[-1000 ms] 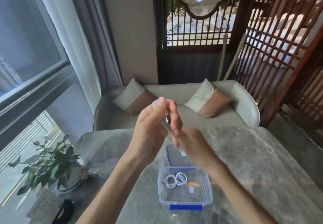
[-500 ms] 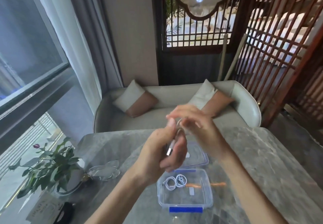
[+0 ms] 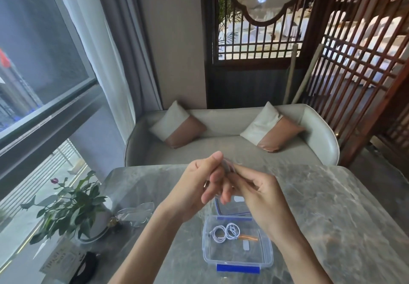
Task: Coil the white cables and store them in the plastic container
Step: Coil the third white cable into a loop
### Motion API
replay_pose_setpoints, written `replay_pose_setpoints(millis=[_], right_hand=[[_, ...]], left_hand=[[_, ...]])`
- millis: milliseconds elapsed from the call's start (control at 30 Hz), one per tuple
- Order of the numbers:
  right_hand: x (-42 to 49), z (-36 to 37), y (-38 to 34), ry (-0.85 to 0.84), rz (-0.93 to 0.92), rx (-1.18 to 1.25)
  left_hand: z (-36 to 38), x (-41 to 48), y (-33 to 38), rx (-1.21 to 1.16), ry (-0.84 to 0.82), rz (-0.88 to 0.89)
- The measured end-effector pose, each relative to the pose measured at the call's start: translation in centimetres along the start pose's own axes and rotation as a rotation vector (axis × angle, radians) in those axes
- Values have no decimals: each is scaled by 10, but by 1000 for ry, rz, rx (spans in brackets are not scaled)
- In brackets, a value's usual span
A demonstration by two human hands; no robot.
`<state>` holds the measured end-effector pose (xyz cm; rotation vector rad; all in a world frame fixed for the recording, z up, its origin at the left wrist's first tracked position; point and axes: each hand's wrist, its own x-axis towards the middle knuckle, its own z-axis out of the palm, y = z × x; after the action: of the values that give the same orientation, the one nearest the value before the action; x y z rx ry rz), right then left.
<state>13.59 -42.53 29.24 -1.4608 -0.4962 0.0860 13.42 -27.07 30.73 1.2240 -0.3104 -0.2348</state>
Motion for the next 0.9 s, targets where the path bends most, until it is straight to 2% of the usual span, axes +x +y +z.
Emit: replay_pose_setpoints(millis=[100, 233, 367, 433, 600, 700, 833, 900], right_hand=[[3, -1, -1, 53, 10, 65], [7, 2, -2, 129, -9, -3], [9, -6, -10, -74, 57, 150], [10, -6, -12, -108, 71, 137], [10, 8, 2, 109, 72, -223], [12, 15, 5, 209, 43, -275], [12, 17, 6, 241, 30, -261], [13, 19, 8, 234, 24, -324]], left_hand=[[-1, 3, 7, 66, -10, -28], [1, 7, 16, 135, 27, -16], [-5, 8, 19, 195, 10, -31], [-9, 8, 17, 177, -15, -43], [-20, 10, 9, 263, -13, -59], [-22, 12, 11, 345, 50, -28], [-31, 15, 16, 494, 302, 105], [-29, 15, 15, 573, 282, 161]])
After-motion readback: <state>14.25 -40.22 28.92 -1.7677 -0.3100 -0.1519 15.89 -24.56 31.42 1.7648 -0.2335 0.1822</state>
